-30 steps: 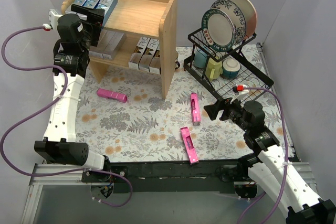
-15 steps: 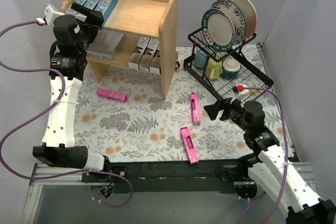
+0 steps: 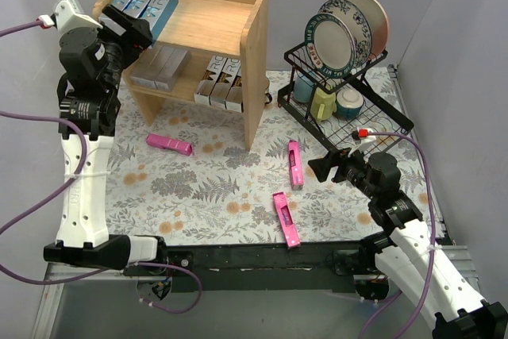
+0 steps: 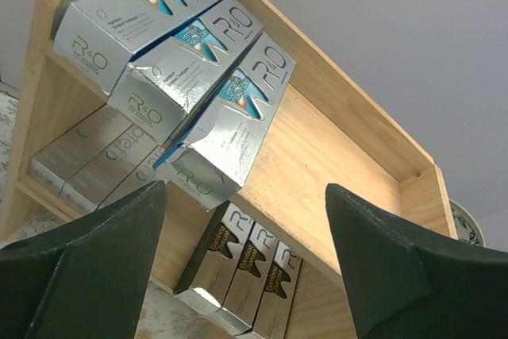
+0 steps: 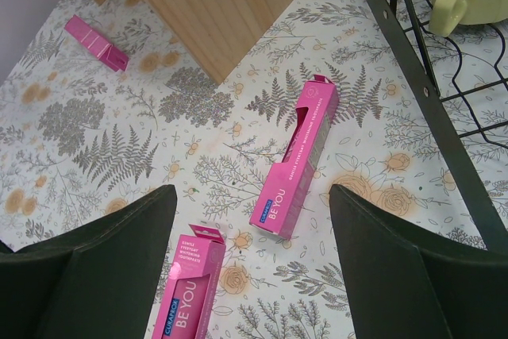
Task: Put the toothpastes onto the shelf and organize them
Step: Place the toothpaste on the shelf.
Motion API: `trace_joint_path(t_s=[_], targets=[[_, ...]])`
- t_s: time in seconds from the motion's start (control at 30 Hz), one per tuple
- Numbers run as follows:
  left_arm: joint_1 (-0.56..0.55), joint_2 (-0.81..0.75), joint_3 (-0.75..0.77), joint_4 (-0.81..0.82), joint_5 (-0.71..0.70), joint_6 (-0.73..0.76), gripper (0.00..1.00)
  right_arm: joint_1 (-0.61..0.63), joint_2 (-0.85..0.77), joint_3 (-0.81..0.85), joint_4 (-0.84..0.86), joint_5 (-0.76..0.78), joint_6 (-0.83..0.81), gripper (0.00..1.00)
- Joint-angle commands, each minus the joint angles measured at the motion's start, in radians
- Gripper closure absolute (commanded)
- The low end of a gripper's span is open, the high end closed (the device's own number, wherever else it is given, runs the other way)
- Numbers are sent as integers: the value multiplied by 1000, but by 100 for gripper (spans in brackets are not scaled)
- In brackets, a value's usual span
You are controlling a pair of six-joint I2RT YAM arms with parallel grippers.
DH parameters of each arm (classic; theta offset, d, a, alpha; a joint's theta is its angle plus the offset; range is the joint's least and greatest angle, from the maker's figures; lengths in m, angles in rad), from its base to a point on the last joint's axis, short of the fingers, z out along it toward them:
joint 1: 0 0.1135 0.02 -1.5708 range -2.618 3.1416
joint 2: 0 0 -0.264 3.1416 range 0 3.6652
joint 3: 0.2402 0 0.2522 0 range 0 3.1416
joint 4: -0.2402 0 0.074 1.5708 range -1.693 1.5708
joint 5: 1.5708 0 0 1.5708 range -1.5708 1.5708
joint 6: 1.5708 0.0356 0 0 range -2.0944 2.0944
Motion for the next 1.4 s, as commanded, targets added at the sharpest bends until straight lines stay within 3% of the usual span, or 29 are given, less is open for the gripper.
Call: trace_joint_path(t_s=[0.0, 0.27, 0.77, 0.93, 1.17, 1.37], targets=[[4, 40, 45, -29, 71, 30, 23, -5, 0, 21, 12, 9, -16, 14], [4, 118, 91, -8, 87, 24, 27, -4, -2, 16, 9, 15, -20, 14], [3, 222, 188, 9, 85, 32, 25, -4, 12, 18, 6, 19, -26, 14], [3, 147, 163, 24, 42, 117, 18, -5, 9, 23, 3, 23, -29, 14], [3, -29, -13, 98, -36, 295, 13, -5, 12, 24, 8, 14, -27, 15], [3, -172, -174, 106, -25, 328, 4, -4, 4, 35, -6, 15, -26, 15]])
